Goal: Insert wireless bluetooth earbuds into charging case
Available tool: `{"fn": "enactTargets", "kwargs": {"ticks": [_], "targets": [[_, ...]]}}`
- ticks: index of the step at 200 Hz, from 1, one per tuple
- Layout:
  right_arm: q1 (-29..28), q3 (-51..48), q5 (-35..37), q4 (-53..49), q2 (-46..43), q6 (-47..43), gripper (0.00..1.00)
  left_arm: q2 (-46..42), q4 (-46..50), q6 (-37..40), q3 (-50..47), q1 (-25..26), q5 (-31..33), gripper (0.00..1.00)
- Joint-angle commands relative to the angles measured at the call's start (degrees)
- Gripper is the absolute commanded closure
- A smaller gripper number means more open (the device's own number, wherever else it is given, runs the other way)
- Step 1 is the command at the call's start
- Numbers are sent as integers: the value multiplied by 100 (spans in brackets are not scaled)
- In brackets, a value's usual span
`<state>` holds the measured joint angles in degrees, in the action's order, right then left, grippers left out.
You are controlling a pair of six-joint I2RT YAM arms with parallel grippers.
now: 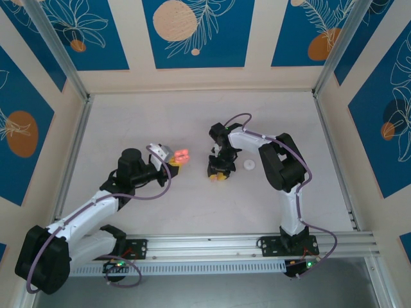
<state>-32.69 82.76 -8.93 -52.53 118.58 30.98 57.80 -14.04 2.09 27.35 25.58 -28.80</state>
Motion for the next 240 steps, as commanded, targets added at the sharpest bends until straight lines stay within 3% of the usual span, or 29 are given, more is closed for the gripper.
{"fn": "enactTargets", "kwargs": {"ticks": [1, 72, 117, 158, 240], "targets": [[-45, -10, 203, 149, 153, -48, 72, 11, 110, 216, -2, -89, 21, 86], [-45, -508, 266, 817, -459, 82, 74, 394, 50, 349, -44, -80, -144, 88], [-36, -1313, 437, 1679, -1371, 242, 74, 865, -1173, 200, -467, 157, -221, 90], [-36, -2040, 455, 2480, -2121, 290, 74, 1471, -1325, 552, -371, 615, 74, 91], [-71, -3061, 246, 3767, -3560, 316, 75, 2238, -2296, 597, -318, 973, 226, 91]]}}
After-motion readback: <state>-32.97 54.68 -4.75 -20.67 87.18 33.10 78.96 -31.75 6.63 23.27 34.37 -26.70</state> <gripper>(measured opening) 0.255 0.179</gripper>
